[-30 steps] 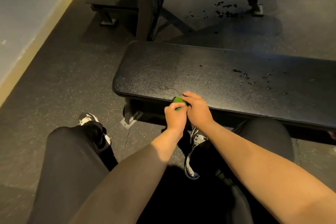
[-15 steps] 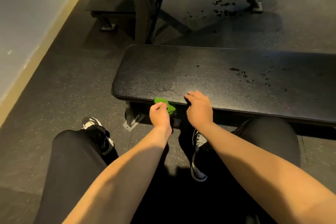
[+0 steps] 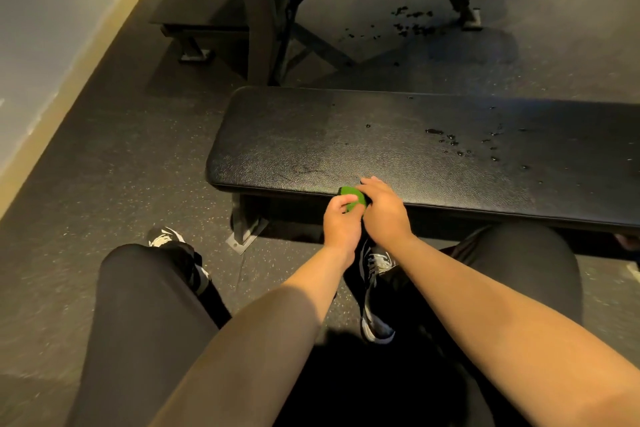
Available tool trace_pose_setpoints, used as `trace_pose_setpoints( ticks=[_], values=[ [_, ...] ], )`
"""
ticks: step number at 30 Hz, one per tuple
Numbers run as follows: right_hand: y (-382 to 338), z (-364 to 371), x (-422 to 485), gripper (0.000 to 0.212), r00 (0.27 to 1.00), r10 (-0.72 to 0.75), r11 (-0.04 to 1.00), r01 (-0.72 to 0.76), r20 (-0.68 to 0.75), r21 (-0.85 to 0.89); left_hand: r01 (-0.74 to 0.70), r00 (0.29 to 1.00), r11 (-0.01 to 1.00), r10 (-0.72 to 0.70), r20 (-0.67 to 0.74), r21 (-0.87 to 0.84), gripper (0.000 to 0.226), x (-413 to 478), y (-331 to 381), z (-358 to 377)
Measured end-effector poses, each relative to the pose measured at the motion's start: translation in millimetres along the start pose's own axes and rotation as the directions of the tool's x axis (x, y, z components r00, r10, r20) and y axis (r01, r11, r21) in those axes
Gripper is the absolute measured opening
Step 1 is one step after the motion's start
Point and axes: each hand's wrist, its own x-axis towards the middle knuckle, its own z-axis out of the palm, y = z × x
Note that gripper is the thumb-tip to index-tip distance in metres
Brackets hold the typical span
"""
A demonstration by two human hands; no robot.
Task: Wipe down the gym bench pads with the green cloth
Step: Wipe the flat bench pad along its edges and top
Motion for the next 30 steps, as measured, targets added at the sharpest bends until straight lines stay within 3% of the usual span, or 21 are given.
trace_pose_setpoints(
  ticks=[4, 7, 10, 16, 19, 24, 28, 30],
  values=[
    [-5, 7, 6, 0.052, 0.998, 0.029, 0.999, -0.03, -0.063, -0.012, -0.249, 0.964, 0.952, 0.261, -0.052, 0.177, 0.021, -6, 15, -28],
    [-11, 16, 8, 0.057, 0.996, 0.062, 0.992, -0.069, -0.071, -0.11, -0.416, 0.854, 0.845, 0.49, -0.174, 0.337, 0.022, 4, 38, -58],
    [-17, 14, 7, 0.058, 0.996, 0.078, 0.985, -0.085, -0.051, -0.153, -0.458, 0.778, 0.743, 0.601, -0.184, 0.488, 0.027, 20, 52, -82],
    [-23, 10, 8, 0.057, 0.991, 0.119, 0.991, -0.122, -0.063, -0.05, -0.422, 0.867, 0.556, 0.48, 0.138, 0.716, 0.055, 45, 37, -75],
    [-25, 7, 9, 0.058, 0.98, 0.182, 0.983, -0.18, -0.075, 0.03, -0.415, 0.894, 0.563, 0.399, 0.204, 0.715, 0.058, 39, 35, -50],
    [-32, -4, 5, 0.041, 0.971, 0.219, 0.97, -0.207, -0.092, 0.125, -0.552, 0.829, 0.445, 0.387, 0.404, 0.706, 0.055, 14, 23, -20],
    [-30, -2, 6, 0.051, 0.969, 0.23, 0.97, -0.222, -0.084, 0.093, -0.598, 0.78, 0.268, 0.411, 0.471, 0.755, 0.067, 30, 24, -45],
    [-30, 1, 7, 0.056, 0.971, 0.228, 0.973, -0.225, -0.065, 0.051, -0.568, 0.788, 0.244, 0.439, 0.432, 0.786, 0.062, 36, 37, -62]
  ],
)
